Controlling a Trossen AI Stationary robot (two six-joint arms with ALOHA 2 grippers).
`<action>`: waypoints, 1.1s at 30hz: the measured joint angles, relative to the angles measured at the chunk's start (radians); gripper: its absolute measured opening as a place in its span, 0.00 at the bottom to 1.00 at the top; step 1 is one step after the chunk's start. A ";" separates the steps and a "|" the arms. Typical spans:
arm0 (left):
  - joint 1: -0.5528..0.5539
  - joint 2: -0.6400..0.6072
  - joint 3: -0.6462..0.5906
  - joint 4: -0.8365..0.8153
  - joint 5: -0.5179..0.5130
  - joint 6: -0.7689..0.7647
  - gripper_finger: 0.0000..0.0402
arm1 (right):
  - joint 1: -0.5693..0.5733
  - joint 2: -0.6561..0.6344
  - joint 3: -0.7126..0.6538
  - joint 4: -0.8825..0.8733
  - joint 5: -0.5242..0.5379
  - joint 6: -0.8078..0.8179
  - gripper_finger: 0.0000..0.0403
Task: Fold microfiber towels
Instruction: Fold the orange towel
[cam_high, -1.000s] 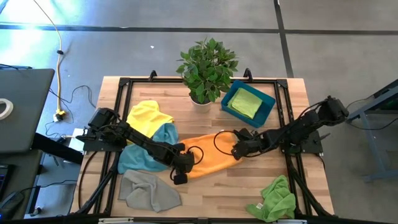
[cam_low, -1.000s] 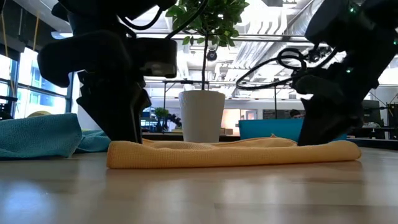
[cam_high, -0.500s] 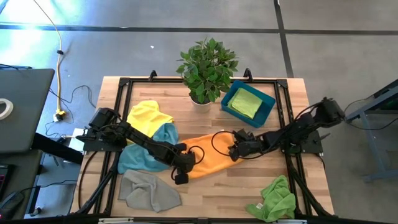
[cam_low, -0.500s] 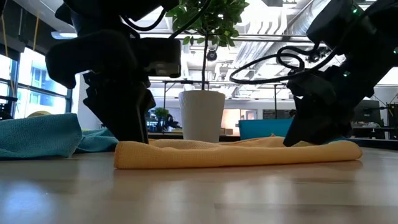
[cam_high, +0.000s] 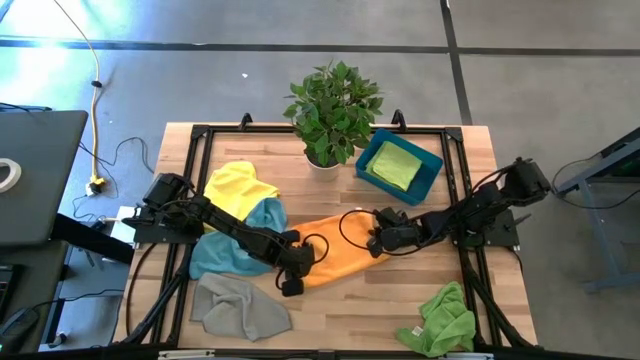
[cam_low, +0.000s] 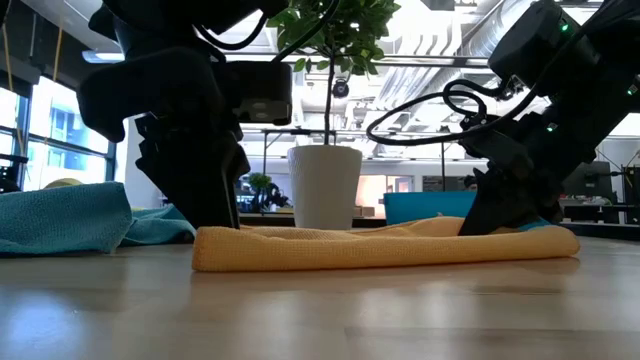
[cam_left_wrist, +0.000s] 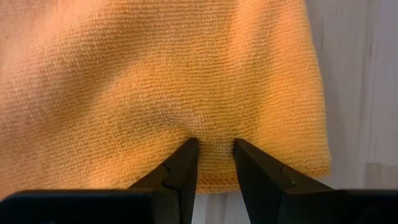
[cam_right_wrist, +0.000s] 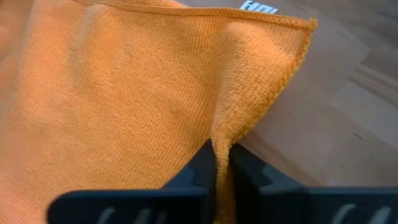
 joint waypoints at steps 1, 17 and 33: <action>0.000 0.000 0.000 0.000 0.000 -0.008 0.25 | 0.000 0.000 0.000 0.000 0.000 0.000 0.02; 0.000 0.002 0.087 -0.218 -0.056 -0.028 0.25 | 0.000 -0.036 0.002 -0.118 -0.010 -0.007 0.00; -0.033 0.000 0.165 -0.289 -0.070 -0.034 0.25 | 0.001 -0.209 0.138 -0.672 -0.004 0.026 0.00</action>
